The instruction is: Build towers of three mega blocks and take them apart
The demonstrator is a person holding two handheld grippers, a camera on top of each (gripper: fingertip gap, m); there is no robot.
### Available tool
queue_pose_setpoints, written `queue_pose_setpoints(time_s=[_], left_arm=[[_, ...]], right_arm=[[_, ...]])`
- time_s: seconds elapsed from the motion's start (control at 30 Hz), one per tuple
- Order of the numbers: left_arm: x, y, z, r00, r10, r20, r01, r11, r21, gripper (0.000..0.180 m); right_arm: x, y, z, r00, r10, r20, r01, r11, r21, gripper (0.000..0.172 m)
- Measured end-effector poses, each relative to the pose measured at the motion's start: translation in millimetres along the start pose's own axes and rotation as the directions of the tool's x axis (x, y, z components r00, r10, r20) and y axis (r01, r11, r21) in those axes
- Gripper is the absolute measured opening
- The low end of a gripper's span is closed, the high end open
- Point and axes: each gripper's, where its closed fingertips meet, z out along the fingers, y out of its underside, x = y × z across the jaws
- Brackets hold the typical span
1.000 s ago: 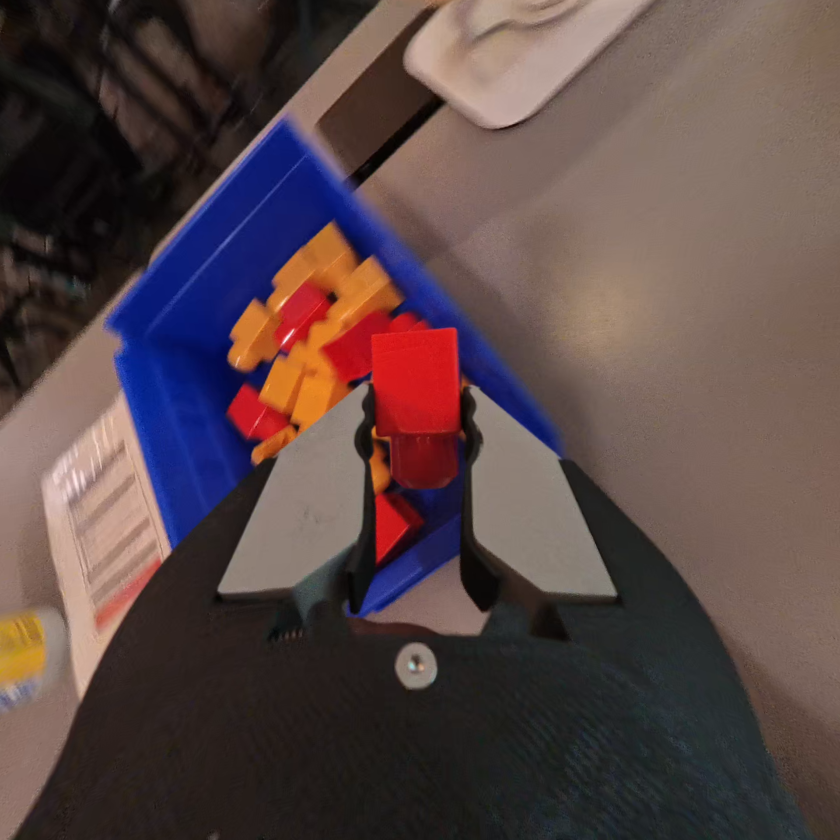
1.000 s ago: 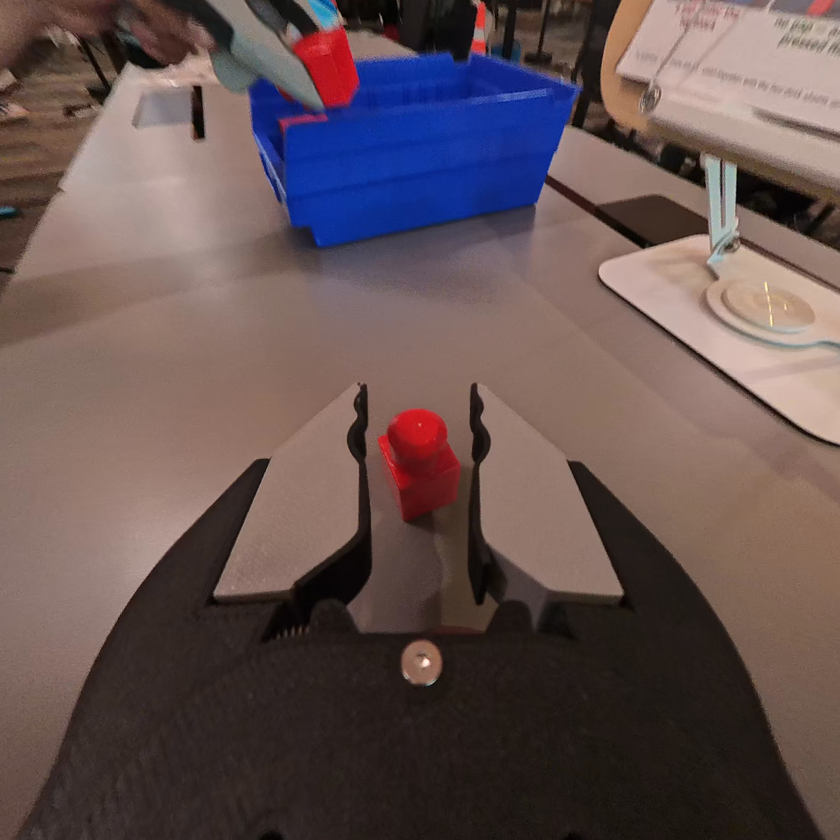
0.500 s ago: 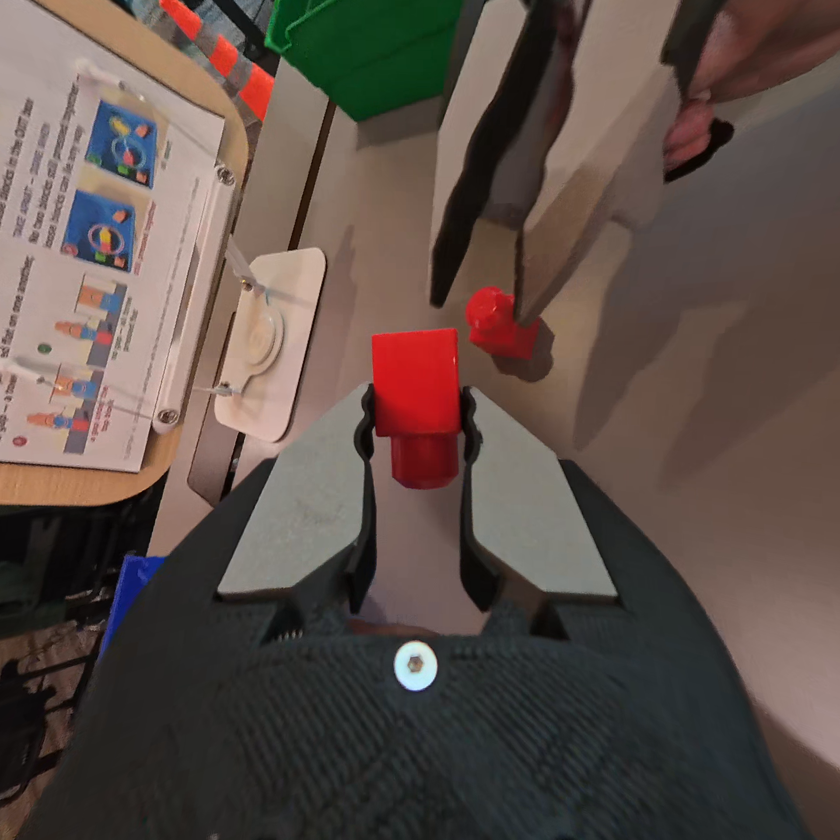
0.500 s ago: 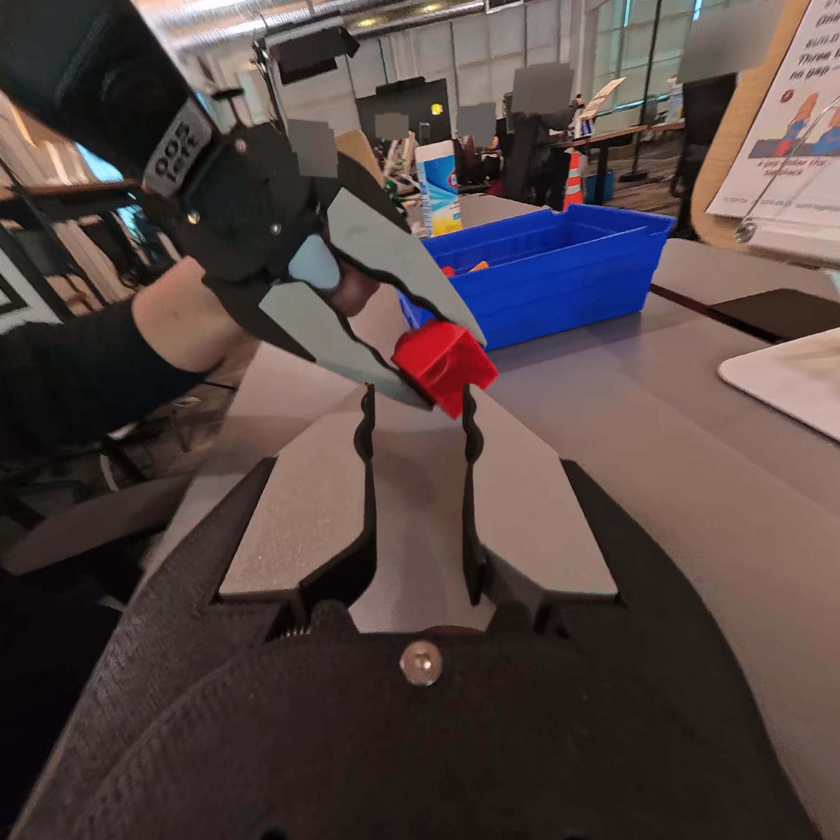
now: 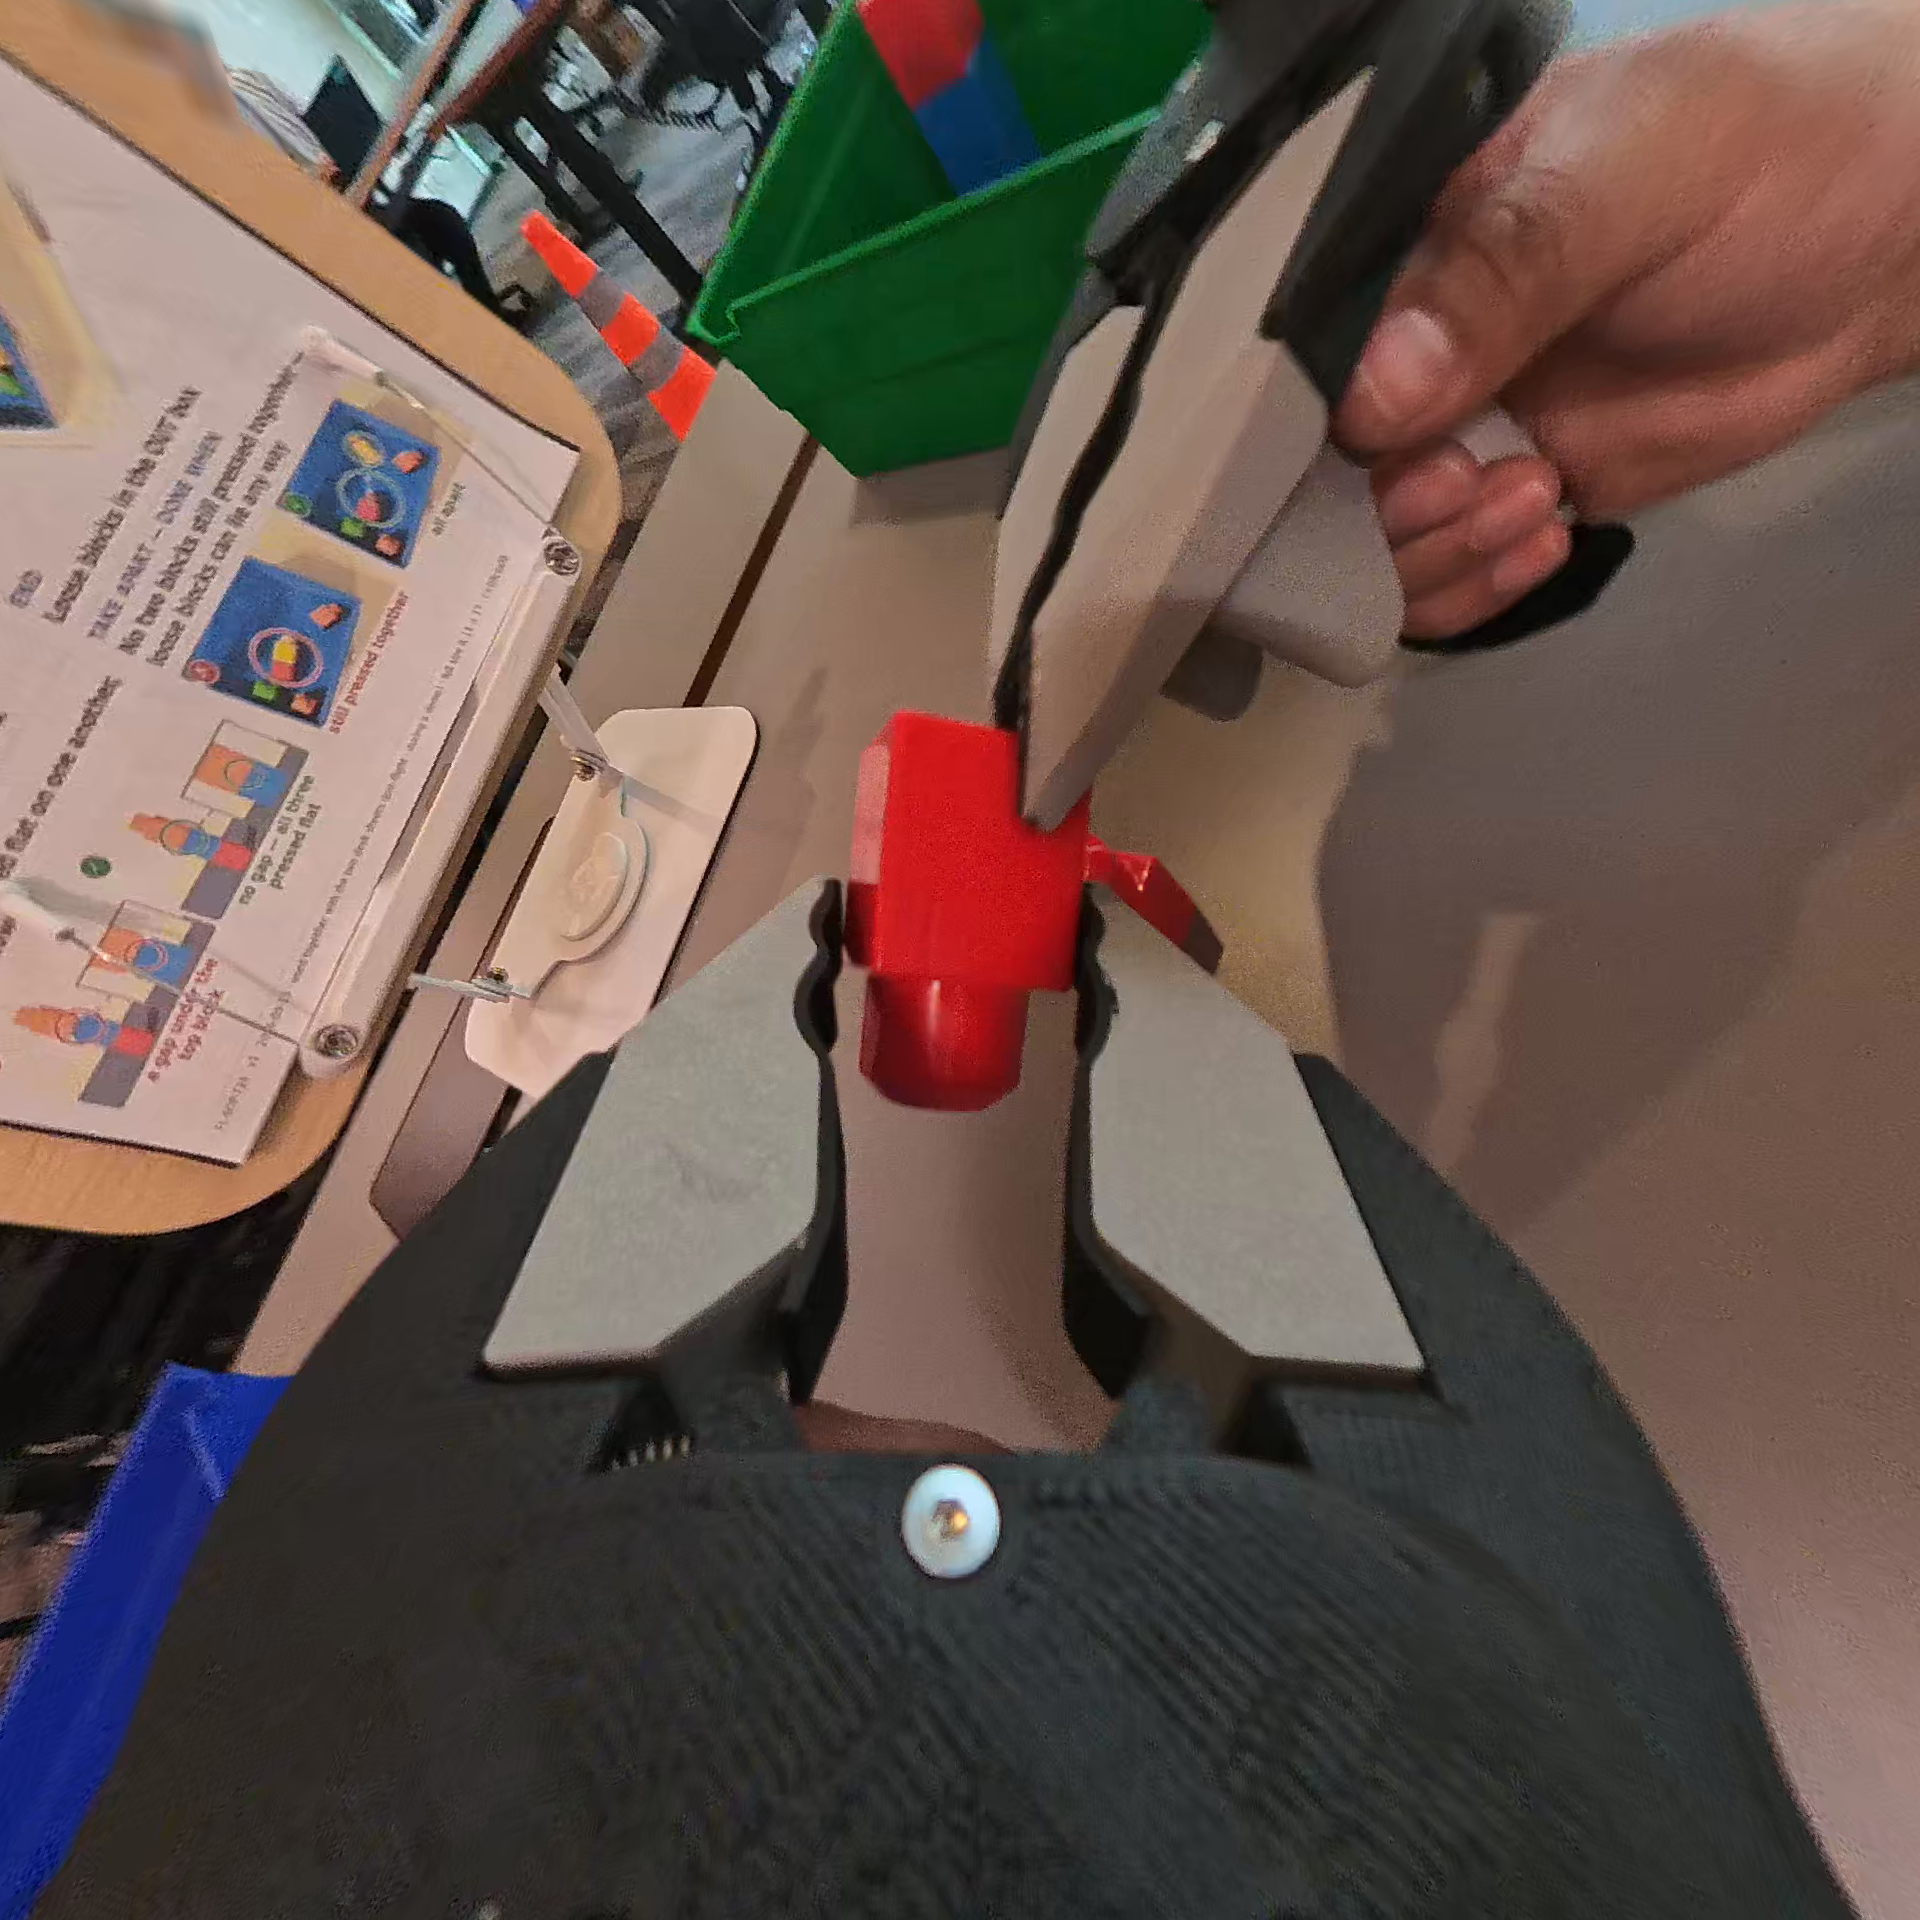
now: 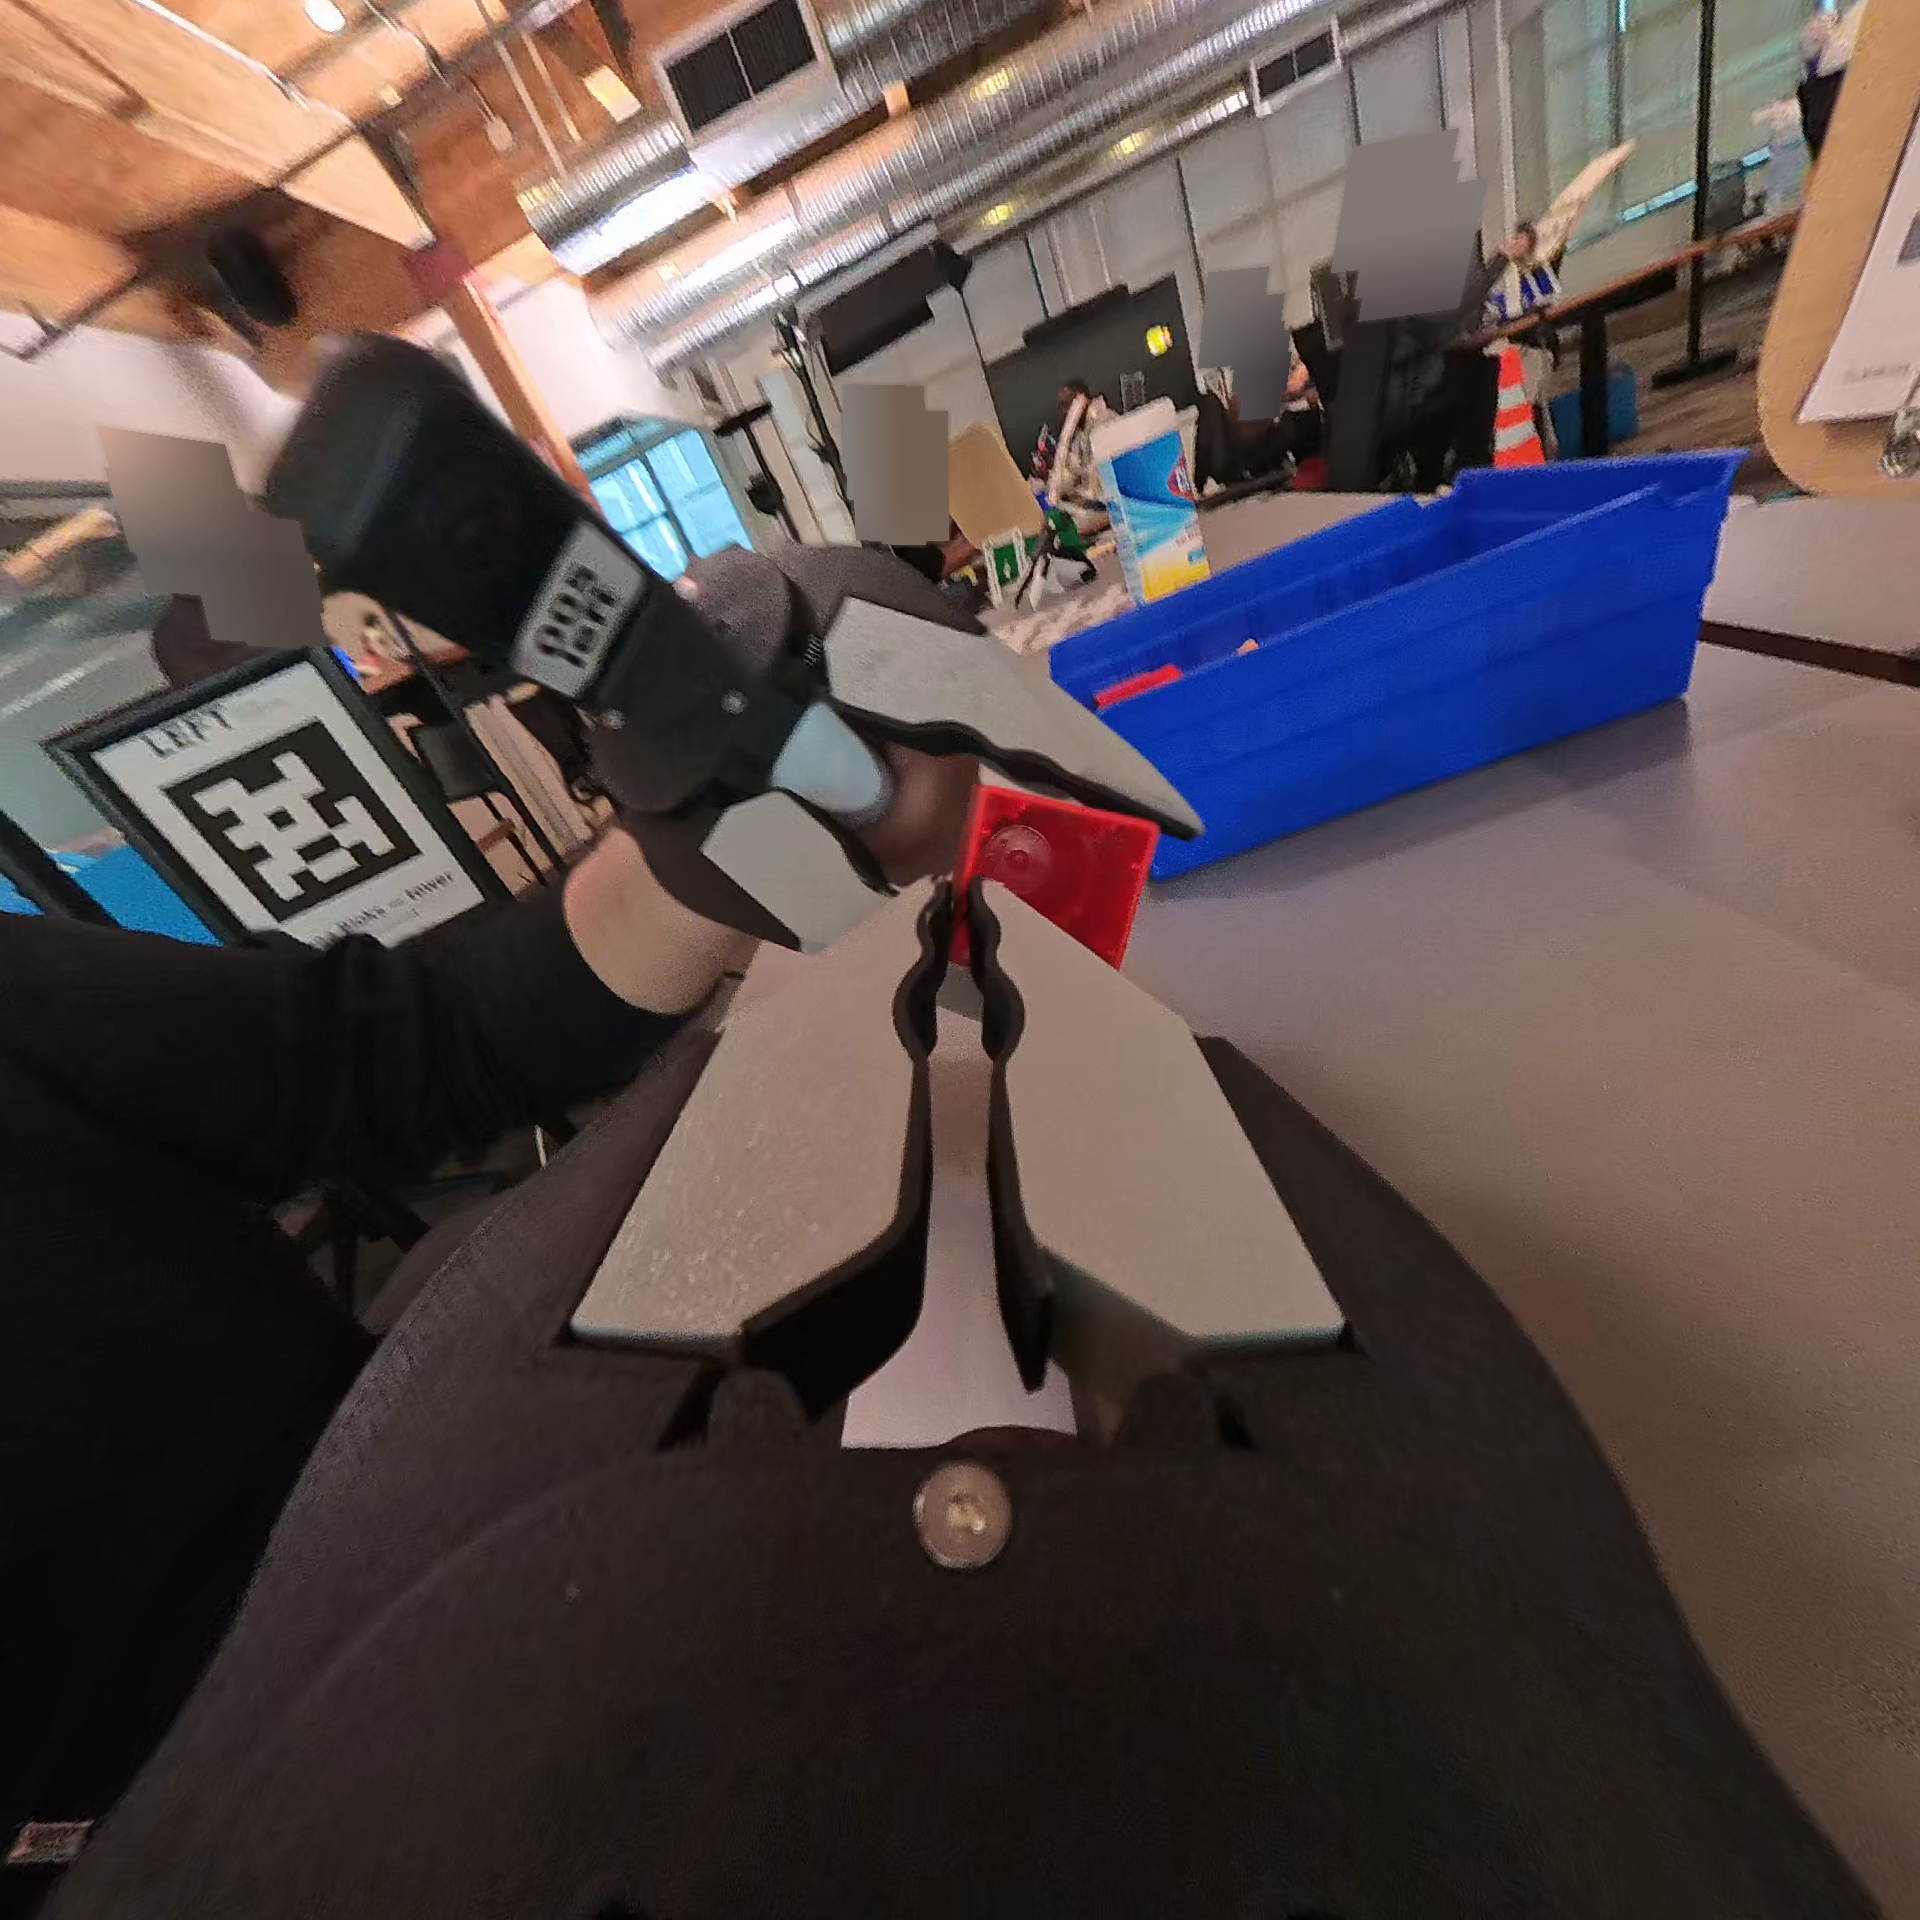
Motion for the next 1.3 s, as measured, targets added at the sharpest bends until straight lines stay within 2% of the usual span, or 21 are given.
queue_pose_setpoints(time_s=[0.07, 0.13, 0.2, 0.37, 0.47, 0.57, 0.6, 0.63, 0.73, 0.9, 0.97, 1.0, 1.03, 1.07, 1.3], left_arm=[[-5, 2, -2, 0.997, -0.077, 0.001, 0.077, 0.996, 0.039, 0.043], [-6, 6, -2, 0.991, -0.131, -0.013, 0.132, 0.989, 0.071, 0.029], [-8, 10, -2, 0.985, -0.172, -0.022, 0.173, 0.981, 0.085, 0.03], [-6, 10, -1, 0.984, -0.178, -0.029, 0.181, 0.974, 0.136, 0.017], [-7, 7, 0, 0.979, -0.203, -0.032, 0.206, 0.964, 0.168, 0.028], [-7, 5, 1, 0.972, -0.231, -0.036, 0.233, 0.946, 0.225, 0.033], [-9, 3, -1, 0.969, -0.244, -0.032, 0.244, 0.935, 0.257, 0.037], [-9, -1, -3, 0.965, -0.258, -0.042, 0.258, 0.919, 0.297, 0.05], [-7, -11, -10, 0.96, -0.265, -0.09, 0.279, 0.883, 0.378, 0.041], [-6, -9, -12, 0.986, -0.165, -0.021, 0.162, 0.922, 0.353, 0.04], [-9, -10, -16, 0.991, -0.135, 0.018, 0.12, 0.932, 0.342, 0.054], [-8, -10, -17, 0.994, -0.109, 0.014, 0.098, 0.939, 0.329, 0.054], [-3, -10, -17, 0.997, -0.081, -0.003, 0.078, 0.946, 0.314, 0.042], [-1, -8, -17, 0.998, -0.059, -0.003, 0.057, 0.954, 0.294, 0.039], [1, 4, -17, 0.987, 0.153, 0.045, -0.157, 0.98, 0.119, 0.033]], right_arm=[[-3, -8, -4, 1.0, 0.0, 0.014, -0.001, 0.999, 0.035, 0.0], [-3, -10, -6, 1.0, -0.014, 0.005, 0.014, 0.999, 0.041, 0.0], [-5, -12, -6, 1.0, -0.008, 0.021, 0.007, 0.999, 0.051, 0.0], [-3, -11, -6, 0.999, 0.035, 0.036, -0.037, 0.997, 0.064, 0.0], [5, -5, -6, 0.999, 0.041, 0.001, -0.041, 0.999, 0.031, 0.0], [5, -7, -7, 0.998, 0.066, 0.023, -0.067, 0.996, 0.053, 0.0], [5, -7, -8, 0.997, 0.077, 0.03, -0.079, 0.995, 0.058, 0.0], [5, -6, -8, 0.995, 0.086, 0.039, -0.088, 0.994, 0.057, 0.0], [0, -9, -7, 0.989, 0.117, 0.085, -0.124, 0.989, 0.078, 0.0], [1, -4, -6, 0.99, 0.117, 0.081, -0.12, 0.992, 0.039, 0.0], [2, 1, -5, 0.988, 0.127, 0.085, -0.129, 0.992, 0.017, 0.0], [2, 1, -5, 0.986, 0.139, 0.093, -0.141, 0.99, 0.019, 0.0], [2, 1, -5, 0.984, 0.146, 0.097, -0.148, 0.989, 0.019, 0.0], [3, 3, -4, 0.984, 0.15, 0.095, -0.152, 0.988, 0.013, 0.0], [2, 7, -2, 0.984, 0.155, 0.091, -0.155, 0.988, -0.015, 0.0]])
